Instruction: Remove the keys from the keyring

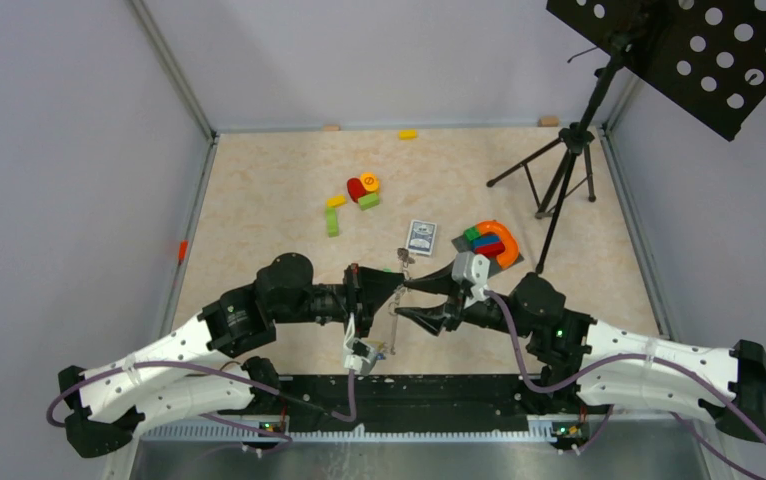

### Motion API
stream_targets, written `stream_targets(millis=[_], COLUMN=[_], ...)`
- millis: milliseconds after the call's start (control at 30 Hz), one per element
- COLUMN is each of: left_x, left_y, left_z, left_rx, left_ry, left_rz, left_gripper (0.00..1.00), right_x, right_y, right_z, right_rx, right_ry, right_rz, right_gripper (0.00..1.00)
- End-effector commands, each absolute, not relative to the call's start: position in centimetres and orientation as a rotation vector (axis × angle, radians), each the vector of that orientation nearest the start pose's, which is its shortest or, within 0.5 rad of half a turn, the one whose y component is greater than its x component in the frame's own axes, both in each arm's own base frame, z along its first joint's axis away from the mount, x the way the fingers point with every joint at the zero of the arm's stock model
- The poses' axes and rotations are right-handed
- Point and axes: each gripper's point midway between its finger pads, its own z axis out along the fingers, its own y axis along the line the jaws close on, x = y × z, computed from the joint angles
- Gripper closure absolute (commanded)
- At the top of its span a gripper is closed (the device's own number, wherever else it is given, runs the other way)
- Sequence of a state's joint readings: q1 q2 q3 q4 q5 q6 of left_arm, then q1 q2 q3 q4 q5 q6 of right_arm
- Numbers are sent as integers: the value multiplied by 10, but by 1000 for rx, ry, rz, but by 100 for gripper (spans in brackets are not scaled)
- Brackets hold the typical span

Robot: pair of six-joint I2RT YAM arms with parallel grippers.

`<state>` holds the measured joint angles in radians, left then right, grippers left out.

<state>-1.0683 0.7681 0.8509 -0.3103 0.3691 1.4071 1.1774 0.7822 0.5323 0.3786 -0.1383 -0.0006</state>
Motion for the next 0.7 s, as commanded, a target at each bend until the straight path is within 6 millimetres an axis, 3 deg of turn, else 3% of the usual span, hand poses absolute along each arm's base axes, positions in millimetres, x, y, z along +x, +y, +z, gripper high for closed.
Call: stream_targets(millis=[0,300,567,667], left_x=[125,125,126,126], left_y=[-288,-289,-288,-288], left_z=[360,361,361,360], left_rx=[1626,1626,1625,1627], left_ry=[259,258,262,265], left_rz=[-76,-77,-70,-69], left_gripper=[100,100,100,100], right_x=[101,98,95,94], right_y=[321,322,327,328], right_z=[313,318,317,316], right_rx=[-939,-936,-970,-978], right_ry=[1116,1084,1069,1066], right_rz=[1075,1096,1105,1102], right_gripper=[53,65,58,64])
